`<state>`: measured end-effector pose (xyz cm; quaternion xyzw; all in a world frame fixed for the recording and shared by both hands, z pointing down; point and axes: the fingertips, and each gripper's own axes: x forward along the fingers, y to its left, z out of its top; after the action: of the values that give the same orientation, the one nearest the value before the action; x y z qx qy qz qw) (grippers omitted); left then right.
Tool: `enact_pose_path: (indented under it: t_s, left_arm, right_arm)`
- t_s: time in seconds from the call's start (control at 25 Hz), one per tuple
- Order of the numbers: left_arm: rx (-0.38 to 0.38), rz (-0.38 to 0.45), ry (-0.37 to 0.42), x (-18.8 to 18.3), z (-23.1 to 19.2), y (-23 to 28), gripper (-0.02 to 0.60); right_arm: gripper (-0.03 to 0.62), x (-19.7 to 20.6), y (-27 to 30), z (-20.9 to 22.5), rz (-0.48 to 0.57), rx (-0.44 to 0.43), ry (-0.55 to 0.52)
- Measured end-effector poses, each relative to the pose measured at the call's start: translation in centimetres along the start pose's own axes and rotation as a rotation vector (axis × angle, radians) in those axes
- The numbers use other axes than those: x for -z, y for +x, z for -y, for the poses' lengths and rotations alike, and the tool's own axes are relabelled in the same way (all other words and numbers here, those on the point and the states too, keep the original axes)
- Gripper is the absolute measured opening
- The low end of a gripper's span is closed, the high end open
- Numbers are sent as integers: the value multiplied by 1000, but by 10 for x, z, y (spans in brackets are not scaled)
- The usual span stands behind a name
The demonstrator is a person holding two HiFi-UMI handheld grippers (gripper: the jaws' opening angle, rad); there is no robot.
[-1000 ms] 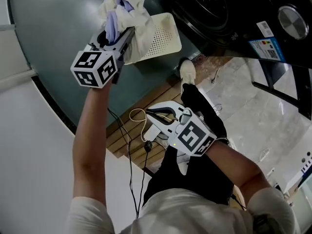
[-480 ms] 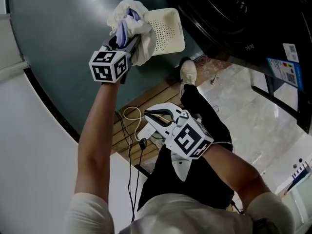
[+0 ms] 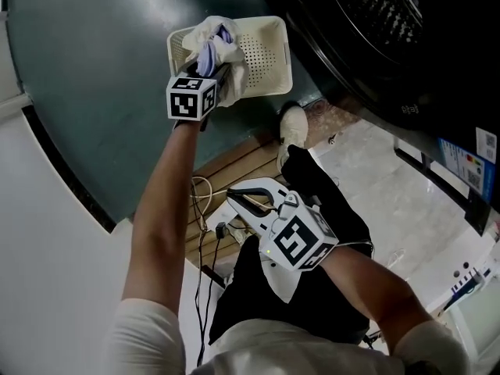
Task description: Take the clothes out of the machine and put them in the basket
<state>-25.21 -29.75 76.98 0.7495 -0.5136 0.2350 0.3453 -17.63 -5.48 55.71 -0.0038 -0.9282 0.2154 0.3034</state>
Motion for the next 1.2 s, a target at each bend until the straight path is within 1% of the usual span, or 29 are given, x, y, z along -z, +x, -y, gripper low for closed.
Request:
enact_pose_path:
  t_s: [0.2,0.28,0.4,0.56,0.72,0.84,1.0,1.12,1.2]
  left_arm:
    - [-30,-76,-3,21,-14,27,257]
    - [-53,-109,10,28,-19,33,302]
    - [-61,-113,33,28,-19,34,315]
    - [-51,-90,34,23,-13,26,310]
    - [-51,-67,40,14,-9,7,302]
    - [-39,-47,42,7,0,-13,301]
    - [-27,-14,61,-3,16,-56,285]
    - [-34,-10,78,-6,24,-85,264]
    - [-34,-10,84,-9,30,-100,257]
  right_arm:
    - [12,-1,-2,10,-3,-3,16]
    - [12,-2,-2,11,-7,-9,11]
    - [12,-5,-1,13,-5,-11,2]
    - [12,-8,2,9,0,-11,-15]
    - [12,-7,6,0,4,-9,-23]
    - [12,-3,10,-11,2,-6,-40]
    - [12,1,15,-21,20,19,-46]
    - [12,12,17,-19,33,44,-37]
    - [12,18,20,-16,56,43,-32]
